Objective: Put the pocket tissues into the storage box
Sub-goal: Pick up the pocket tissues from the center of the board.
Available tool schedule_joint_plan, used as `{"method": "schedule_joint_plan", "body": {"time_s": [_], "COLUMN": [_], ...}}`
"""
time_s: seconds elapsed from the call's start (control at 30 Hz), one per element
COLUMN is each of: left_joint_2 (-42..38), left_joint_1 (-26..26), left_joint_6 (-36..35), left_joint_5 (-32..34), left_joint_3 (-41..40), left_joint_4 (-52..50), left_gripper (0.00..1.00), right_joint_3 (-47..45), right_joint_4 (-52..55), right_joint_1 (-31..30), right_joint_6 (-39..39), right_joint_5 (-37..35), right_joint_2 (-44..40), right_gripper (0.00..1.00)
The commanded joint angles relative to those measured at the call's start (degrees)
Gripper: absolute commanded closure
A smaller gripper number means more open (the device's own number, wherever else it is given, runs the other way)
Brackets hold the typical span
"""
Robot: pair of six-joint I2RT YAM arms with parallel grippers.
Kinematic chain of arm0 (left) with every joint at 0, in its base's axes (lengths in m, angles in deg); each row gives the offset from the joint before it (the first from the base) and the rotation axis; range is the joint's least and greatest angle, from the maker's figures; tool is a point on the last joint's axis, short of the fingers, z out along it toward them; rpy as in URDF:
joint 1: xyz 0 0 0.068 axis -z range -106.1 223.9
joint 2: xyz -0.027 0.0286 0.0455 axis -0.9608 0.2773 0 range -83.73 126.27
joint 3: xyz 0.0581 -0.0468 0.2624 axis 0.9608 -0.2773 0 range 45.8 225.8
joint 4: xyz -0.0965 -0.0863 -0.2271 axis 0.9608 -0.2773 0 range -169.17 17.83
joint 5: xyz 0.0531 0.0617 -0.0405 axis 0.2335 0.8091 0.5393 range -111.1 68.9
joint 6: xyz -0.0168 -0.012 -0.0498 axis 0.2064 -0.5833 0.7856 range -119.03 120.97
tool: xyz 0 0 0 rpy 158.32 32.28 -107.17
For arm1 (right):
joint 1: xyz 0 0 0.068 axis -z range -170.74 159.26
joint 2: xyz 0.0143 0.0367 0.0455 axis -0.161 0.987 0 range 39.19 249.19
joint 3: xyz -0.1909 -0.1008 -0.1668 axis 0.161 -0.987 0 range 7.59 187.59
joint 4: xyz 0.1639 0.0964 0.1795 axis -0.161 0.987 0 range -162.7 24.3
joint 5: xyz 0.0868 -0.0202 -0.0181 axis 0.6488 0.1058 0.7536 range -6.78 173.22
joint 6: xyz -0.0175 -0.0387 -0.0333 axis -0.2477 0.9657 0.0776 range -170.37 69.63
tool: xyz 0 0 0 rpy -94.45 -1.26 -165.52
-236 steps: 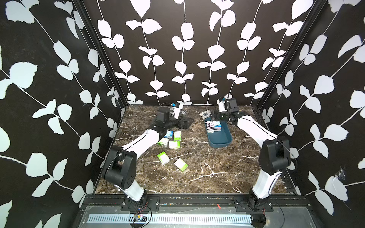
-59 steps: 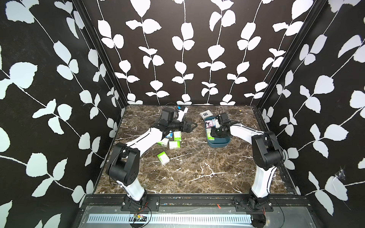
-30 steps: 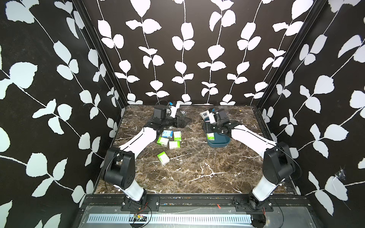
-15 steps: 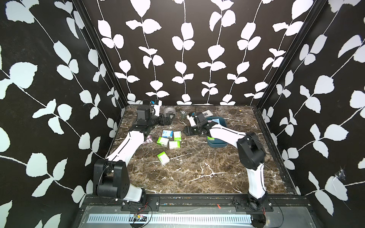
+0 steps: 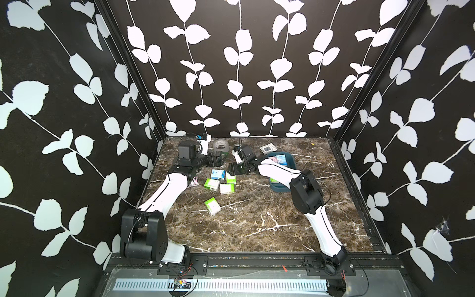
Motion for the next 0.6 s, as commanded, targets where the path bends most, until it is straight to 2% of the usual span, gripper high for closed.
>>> {"method": "schedule_joint_plan", "body": {"time_s": [0.0, 0.4, 0.5, 0.57], "left_joint_2": [-2.19, -3.53, -3.87, -4.14], "left_joint_1": [-0.23, -0.23, -0.23, -0.24], "left_joint_6": [-0.41, -1.76, -2.39, -2.93], "left_joint_5": [-0.94, 0.22, 0.82, 1.4], "left_joint_3": [-1.27, -1.98, -1.98, -1.98], "left_joint_4": [0.78, -0.28, -0.72, -1.06], "left_gripper": [0.01, 0.01, 0.01, 0.01], "right_joint_3": [3.87, 8.78, 8.78, 8.73], "right_joint_4": [4.21, 8.11, 8.33, 8.58], "right_joint_1": [-0.92, -1.81, -1.92, -1.86], "right_joint_6": [0.76, 0.06, -0.13, -0.22], "right_joint_5": [-1.55, 0.92, 0.98, 0.99], "right_joint_2": [1.89, 6.62, 6.88, 6.97], "right_gripper": [0.34, 0.37, 0.46, 0.61]}}
